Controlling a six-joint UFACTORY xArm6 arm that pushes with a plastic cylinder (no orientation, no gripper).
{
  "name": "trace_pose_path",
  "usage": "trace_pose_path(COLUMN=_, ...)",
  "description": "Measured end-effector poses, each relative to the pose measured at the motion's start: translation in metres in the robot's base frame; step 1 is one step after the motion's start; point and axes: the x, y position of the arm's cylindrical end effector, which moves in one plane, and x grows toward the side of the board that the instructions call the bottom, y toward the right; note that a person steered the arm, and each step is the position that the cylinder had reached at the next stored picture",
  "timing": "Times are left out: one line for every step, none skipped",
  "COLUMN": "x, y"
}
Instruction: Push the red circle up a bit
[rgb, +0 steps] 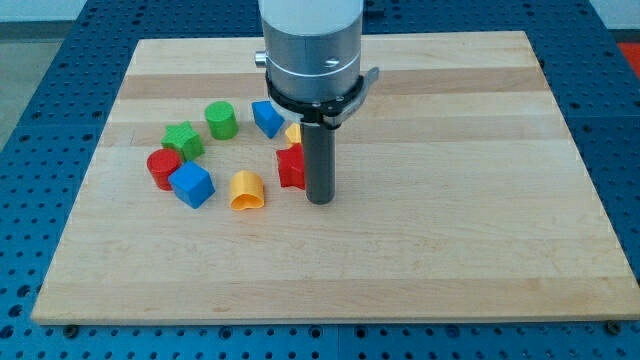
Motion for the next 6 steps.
trace_pose_path(x=0.009, y=0.0)
trace_pose_path(x=0.024, y=-0.001)
trace_pose_path(x=0.062, y=-0.066)
trace_pose_path(x=0.067, y=-0.202)
trace_pose_path(x=0.023, y=-0.239)
trace_pose_path(x=-0.01, y=-0.207)
